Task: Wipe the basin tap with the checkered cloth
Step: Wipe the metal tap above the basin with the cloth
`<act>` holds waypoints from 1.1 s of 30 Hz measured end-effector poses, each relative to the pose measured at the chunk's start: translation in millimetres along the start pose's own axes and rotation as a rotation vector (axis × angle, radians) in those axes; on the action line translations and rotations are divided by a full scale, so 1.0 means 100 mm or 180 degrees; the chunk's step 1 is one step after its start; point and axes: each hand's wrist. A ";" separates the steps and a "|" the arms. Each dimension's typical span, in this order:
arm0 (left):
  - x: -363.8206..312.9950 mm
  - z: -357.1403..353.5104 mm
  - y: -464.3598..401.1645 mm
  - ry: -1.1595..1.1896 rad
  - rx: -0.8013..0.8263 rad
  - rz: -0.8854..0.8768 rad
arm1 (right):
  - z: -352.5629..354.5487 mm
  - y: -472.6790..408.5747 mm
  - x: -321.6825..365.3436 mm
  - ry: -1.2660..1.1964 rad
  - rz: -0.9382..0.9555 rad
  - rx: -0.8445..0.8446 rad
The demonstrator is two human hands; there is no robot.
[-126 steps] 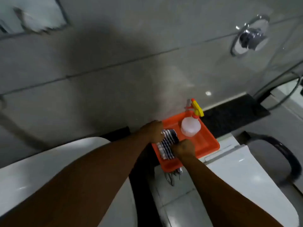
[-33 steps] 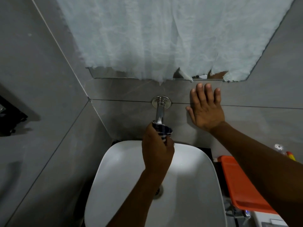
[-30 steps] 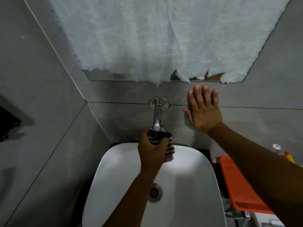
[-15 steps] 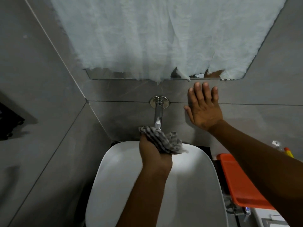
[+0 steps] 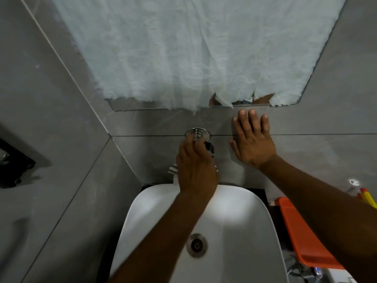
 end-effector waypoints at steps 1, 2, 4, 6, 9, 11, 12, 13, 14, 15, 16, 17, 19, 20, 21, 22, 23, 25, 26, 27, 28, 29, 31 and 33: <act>-0.02 0.03 -0.12 -0.0377 0.0082 -0.0285 | 0.00 0.00 0.00 -0.0016 -0.0003 0.0015; -0.06 0.04 -0.24 -0.0770 0.0222 -0.0566 | 0.01 0.00 0.00 -0.0028 -0.0012 0.0005; -0.16 0.05 -0.42 -0.1661 0.0521 -0.1191 | 0.02 0.00 -0.01 -0.0044 -0.0030 -0.0022; -0.25 -0.01 -0.53 -0.2572 0.0840 -0.1736 | 0.01 0.01 -0.01 -0.0044 -0.0026 -0.0042; -0.34 -0.16 -0.56 -0.3488 0.0949 -0.2074 | 0.00 0.01 -0.02 -0.0031 -0.0010 -0.0054; -0.35 -0.23 -0.51 -0.3825 0.0920 -0.2160 | -0.02 0.02 -0.03 -0.0029 0.0014 -0.0018; -0.35 -0.24 -0.50 -0.3763 0.0914 -0.2154 | -0.03 0.03 -0.04 -0.0021 0.0019 -0.0004; -0.34 -0.23 -0.51 -0.3473 0.0898 -0.2062 | -0.02 0.03 -0.04 -0.0022 0.0006 -0.0003; -0.32 -0.20 -0.54 -0.2983 0.0824 -0.1900 | -0.01 0.02 -0.04 -0.0036 -0.0015 -0.0020; -0.27 -0.16 -0.58 -0.2311 0.0735 -0.1659 | -0.01 0.02 -0.04 -0.0049 -0.0034 -0.0041; -0.19 -0.12 -0.64 -0.1452 0.0651 -0.1330 | -0.01 0.01 -0.03 -0.0046 -0.0050 -0.0050; -0.10 -0.06 -0.68 -0.0402 0.0560 -0.0892 | -0.01 0.01 -0.03 -0.0032 -0.0055 -0.0052; 0.10 -0.02 -0.67 0.1533 0.0264 0.0228 | -0.02 0.02 -0.03 0.0004 -0.0041 -0.0097; 0.15 -0.02 -0.67 0.2295 0.0228 0.0834 | -0.02 0.03 -0.03 0.0024 -0.0034 -0.0130; 0.20 -0.04 -0.68 0.2997 0.0325 0.1437 | -0.03 0.03 -0.02 0.0037 -0.0027 -0.0136; 0.25 -0.08 -0.69 0.3605 0.0545 0.1942 | -0.04 0.02 -0.02 0.0039 -0.0022 -0.0116; 0.30 -0.13 -0.70 0.3958 0.0875 0.2320 | -0.05 0.02 -0.02 0.0050 -0.0024 -0.0099; 0.38 -0.18 -0.72 0.4408 0.1803 0.2776 | -0.05 0.02 -0.02 0.0078 -0.0053 -0.0081; 0.39 -0.20 -0.70 0.4743 0.2282 0.2873 | -0.05 0.02 -0.01 0.0055 -0.0069 -0.0062; 0.41 -0.22 -0.66 0.5091 0.2626 0.2841 | -0.04 0.02 0.00 0.0016 -0.0095 -0.0040; 0.44 -0.25 -0.62 0.5377 0.2822 0.2727 | -0.02 0.02 0.01 -0.0029 -0.0125 -0.0022; 0.44 -0.24 -0.56 0.5463 0.2921 0.2607 | -0.01 0.02 0.02 -0.0067 -0.0144 0.0004; 0.46 -0.19 -0.49 0.5435 0.3070 0.2420 | 0.04 0.01 0.04 -0.0115 -0.0143 0.0056; 0.57 -0.20 -0.41 0.5292 0.3130 0.2462 | 0.11 -0.01 0.05 -0.0181 -0.0127 0.0154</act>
Point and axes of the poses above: each hand's wrist, its own y-axis away from the middle knuckle, its own z-axis out of the back of the hand, x = y × z, and after that the axes turned 8 degrees about z, right-handed
